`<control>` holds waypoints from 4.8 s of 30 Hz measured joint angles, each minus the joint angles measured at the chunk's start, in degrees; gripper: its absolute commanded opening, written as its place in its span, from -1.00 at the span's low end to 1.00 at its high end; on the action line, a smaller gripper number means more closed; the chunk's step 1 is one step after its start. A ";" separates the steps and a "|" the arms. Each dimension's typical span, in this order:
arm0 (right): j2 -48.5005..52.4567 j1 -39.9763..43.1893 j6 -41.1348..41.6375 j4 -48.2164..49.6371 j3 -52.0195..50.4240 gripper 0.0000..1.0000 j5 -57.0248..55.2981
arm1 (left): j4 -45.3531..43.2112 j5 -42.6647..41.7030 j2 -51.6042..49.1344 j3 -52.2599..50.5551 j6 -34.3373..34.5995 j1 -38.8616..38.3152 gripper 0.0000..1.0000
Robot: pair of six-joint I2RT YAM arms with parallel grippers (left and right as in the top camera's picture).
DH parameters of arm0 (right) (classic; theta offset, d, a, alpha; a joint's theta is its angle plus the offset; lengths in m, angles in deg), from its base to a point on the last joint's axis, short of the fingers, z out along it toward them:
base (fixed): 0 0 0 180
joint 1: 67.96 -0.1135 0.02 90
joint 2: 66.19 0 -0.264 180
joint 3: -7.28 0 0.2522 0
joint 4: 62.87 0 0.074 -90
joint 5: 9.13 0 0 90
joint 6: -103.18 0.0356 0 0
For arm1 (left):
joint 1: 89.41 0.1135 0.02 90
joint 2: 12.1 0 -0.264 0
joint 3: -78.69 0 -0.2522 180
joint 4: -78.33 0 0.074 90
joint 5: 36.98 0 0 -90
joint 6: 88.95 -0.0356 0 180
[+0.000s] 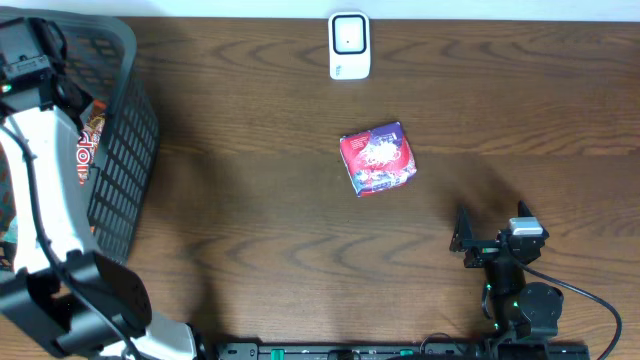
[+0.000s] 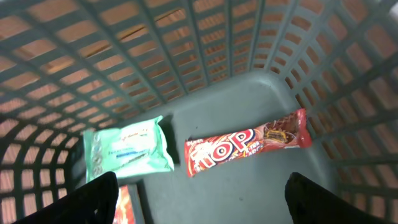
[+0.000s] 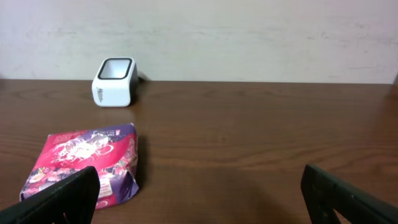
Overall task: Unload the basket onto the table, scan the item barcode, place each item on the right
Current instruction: 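Reach the left gripper back into the basket and grasp the orange TOP bar, then carry the orange TOP bar out and drop it beside the purple bag, then reach the left gripper into the basket and grasp the small orange packet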
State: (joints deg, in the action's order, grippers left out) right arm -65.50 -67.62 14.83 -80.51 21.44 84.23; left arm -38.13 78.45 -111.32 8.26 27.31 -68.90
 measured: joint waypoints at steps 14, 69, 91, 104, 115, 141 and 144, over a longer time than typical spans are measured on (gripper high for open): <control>0.00 0.02 0.00 0.00 0.00 0.99 0.00 | -4.79 -11.39 -15.58 -0.04 -18.21 4.02 0.70; 0.00 0.02 0.00 0.00 0.00 0.99 0.00 | -13.73 -40.92 23.98 2.03 2.54 -5.05 -0.86; 0.00 0.00 0.00 0.00 0.00 0.99 0.00 | 6.21 -21.42 -5.18 1.95 19.74 -46.73 -0.71; 0.00 0.02 0.00 0.00 0.00 0.98 0.02 | 4.87 -20.70 -14.10 1.95 21.70 -52.26 0.14; 0.00 0.00 0.00 0.00 0.00 0.99 0.00 | -0.59 -14.84 9.07 2.58 3.54 -33.77 1.00; 0.00 0.00 0.00 0.00 0.00 0.98 0.00 | 3.91 -7.06 1.20 -14.64 8.33 9.81 0.96; 0.00 0.00 0.00 0.00 0.00 0.99 0.00 | 4.20 -7.10 -2.60 -15.82 9.51 9.81 0.96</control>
State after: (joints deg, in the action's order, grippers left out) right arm -65.50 -67.62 14.83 -80.51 21.44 84.23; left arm -33.93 71.35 -113.92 -7.56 36.82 -59.08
